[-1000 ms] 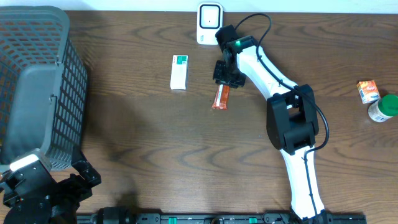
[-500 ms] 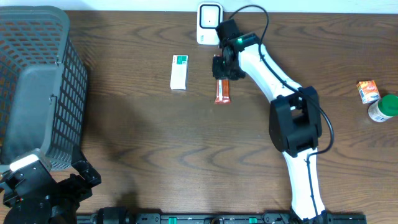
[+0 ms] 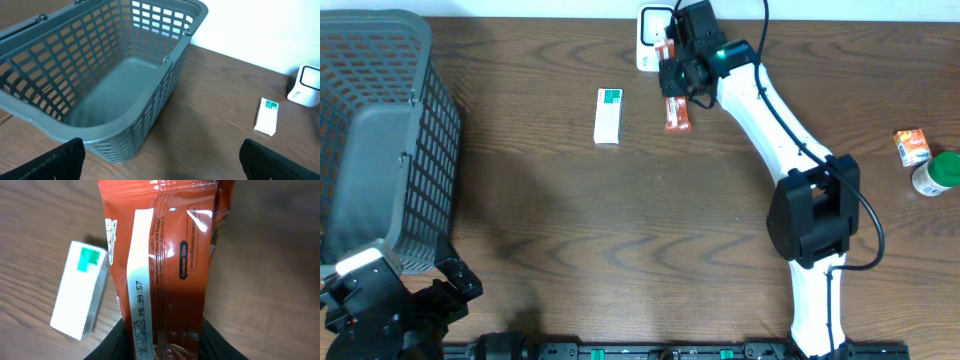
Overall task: Scan the item barcode
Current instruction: 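Raise the snack bar barcode to the scanner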
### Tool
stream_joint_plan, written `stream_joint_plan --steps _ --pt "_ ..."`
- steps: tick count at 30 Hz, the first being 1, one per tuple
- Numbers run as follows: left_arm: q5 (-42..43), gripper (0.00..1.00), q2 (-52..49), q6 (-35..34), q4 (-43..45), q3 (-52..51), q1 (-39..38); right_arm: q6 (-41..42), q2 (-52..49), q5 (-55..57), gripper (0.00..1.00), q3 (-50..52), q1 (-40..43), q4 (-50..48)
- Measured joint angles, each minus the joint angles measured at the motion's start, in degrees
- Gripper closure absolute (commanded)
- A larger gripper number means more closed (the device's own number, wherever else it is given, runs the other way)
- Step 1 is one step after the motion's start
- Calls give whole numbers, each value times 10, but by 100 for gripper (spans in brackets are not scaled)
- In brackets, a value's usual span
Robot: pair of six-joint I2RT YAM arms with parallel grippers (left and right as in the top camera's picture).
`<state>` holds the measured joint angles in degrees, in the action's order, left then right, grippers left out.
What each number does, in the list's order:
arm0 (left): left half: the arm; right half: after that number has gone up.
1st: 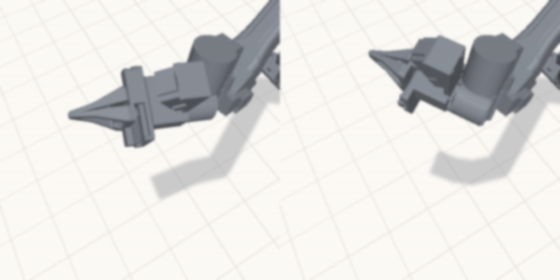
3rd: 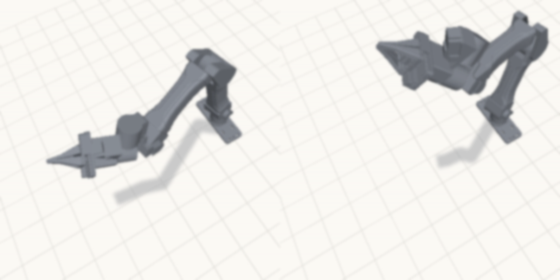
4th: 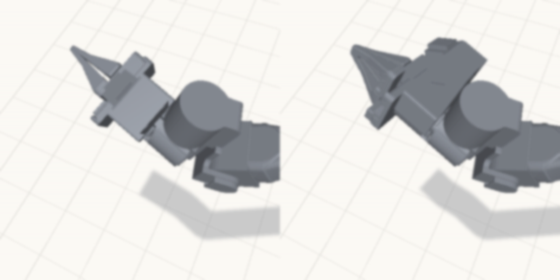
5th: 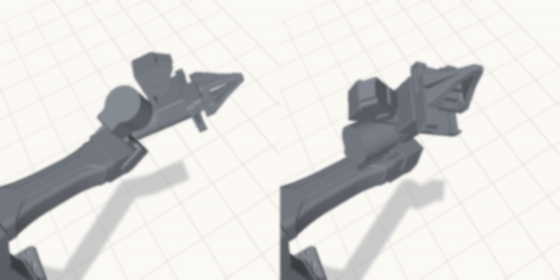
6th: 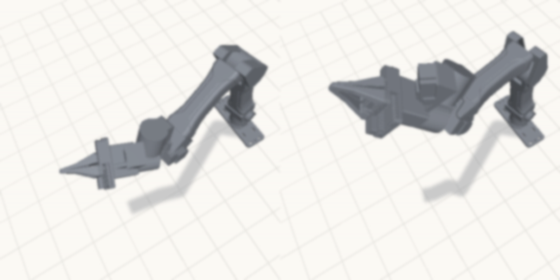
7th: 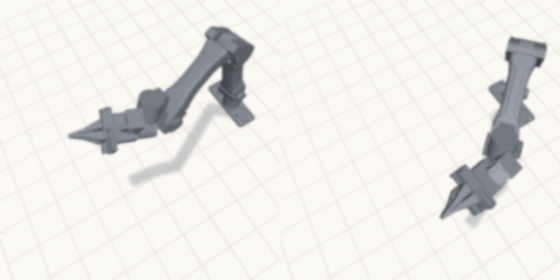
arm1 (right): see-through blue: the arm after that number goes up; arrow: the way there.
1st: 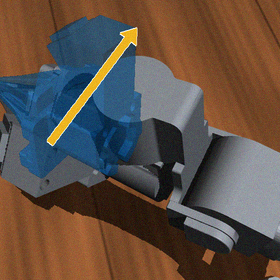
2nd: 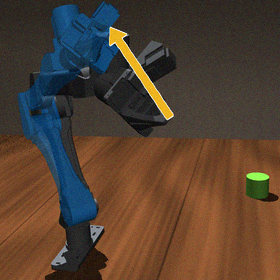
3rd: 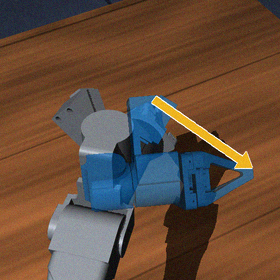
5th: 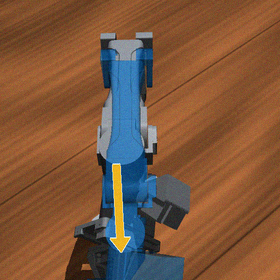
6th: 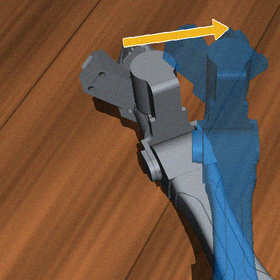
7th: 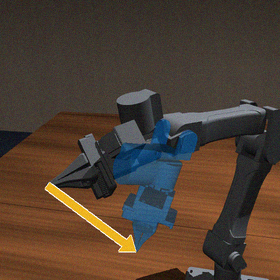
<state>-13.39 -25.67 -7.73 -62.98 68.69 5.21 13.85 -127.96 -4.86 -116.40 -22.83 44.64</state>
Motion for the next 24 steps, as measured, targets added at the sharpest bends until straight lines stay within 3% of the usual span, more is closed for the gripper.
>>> stream_joint_plan --steps 9,24 --pt "0 0 0 0 0 0 0 -13 73 6 74 0 0 -53" --pt "0 0 0 0 0 0 0 -15 120 8 72 0 -2 -36"
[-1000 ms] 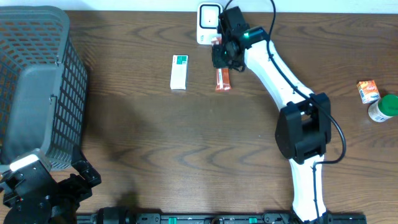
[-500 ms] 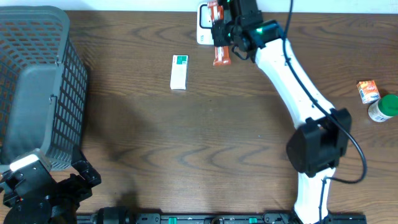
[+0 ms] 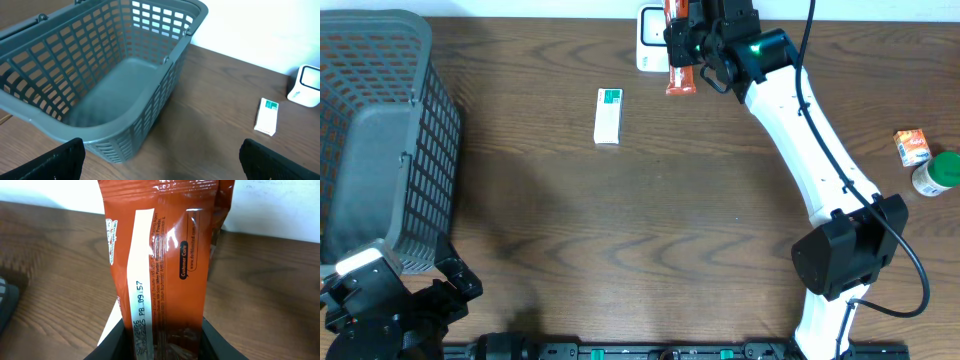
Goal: Scan the item barcode
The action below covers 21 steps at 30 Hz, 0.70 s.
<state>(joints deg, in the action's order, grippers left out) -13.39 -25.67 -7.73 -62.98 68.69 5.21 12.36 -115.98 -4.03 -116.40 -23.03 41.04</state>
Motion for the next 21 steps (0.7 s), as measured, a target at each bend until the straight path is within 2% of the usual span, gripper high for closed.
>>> stream_joint_plan --steps 5,12,17,21 --pt "0 0 0 0 0 0 0 0 0 0 68 1 -11 81" --pt "0 0 0 0 0 0 0 2 0 3 69 38 -20 205" --pt "0 0 0 0 0 0 0 17 0 5 68 123 -23 190" --pt "0 0 0 0 0 0 0 34 0 8 65 224 -32 114"
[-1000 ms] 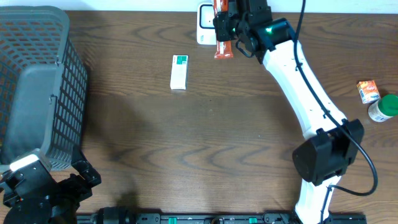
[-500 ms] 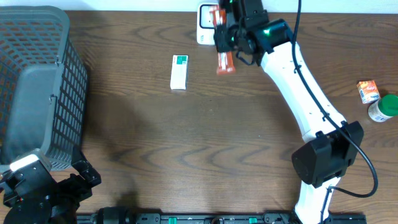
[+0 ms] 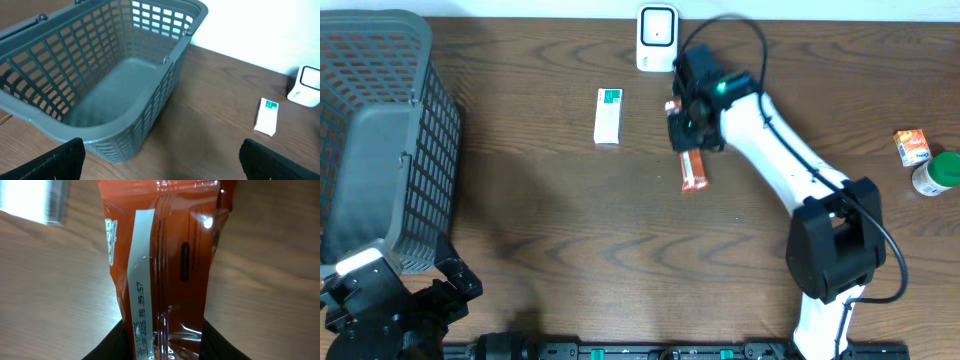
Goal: Scan the item barcode
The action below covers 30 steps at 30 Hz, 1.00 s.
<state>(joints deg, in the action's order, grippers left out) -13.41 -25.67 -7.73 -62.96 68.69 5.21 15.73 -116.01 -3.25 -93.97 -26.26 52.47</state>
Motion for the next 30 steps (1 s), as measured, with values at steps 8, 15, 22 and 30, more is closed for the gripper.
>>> stream_joint_plan --steps 8,15,22,30 --pt "0 0 0 0 0 0 0 12 0 6 56 92 -7 -75" --pt "0 0 0 0 0 0 0 23 0 24 32 92 -7 -84" --pt "0 0 0 0 0 0 0 4 0 -61 34 92 18 -93" --pt "0 0 0 0 0 0 0 -75 0 -165 37 93 108 -95"
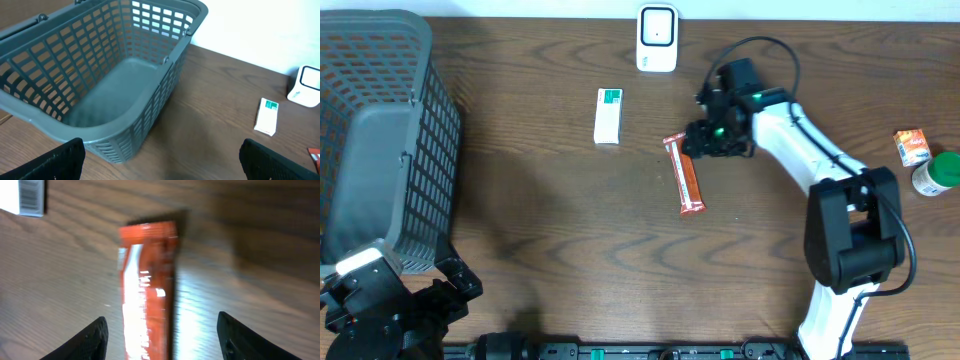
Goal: Scan the item barcode
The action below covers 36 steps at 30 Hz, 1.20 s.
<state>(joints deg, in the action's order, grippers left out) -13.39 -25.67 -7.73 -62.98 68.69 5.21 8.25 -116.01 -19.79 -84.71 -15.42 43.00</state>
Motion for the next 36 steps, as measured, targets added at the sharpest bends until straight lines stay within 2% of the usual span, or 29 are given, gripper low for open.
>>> stream_joint_plan --steps 4,11,19,24,28,36 --pt "0 0 0 0 0 0 0 -47 -2 -54 44 8 25 -6" --pt "0 0 0 0 0 0 0 -85 -78 -158 45 10 26 -49" --pt "0 0 0 0 0 0 0 -94 -110 -245 47 -1 28 -66" --pt "0 0 0 0 0 0 0 -105 -126 -275 66 -4 28 -56" --pt "0 0 0 0 0 0 0 -118 -137 -293 77 -4 26 -43" --pt "0 0 0 0 0 0 0 -130 -141 -307 88 -3 26 -40"
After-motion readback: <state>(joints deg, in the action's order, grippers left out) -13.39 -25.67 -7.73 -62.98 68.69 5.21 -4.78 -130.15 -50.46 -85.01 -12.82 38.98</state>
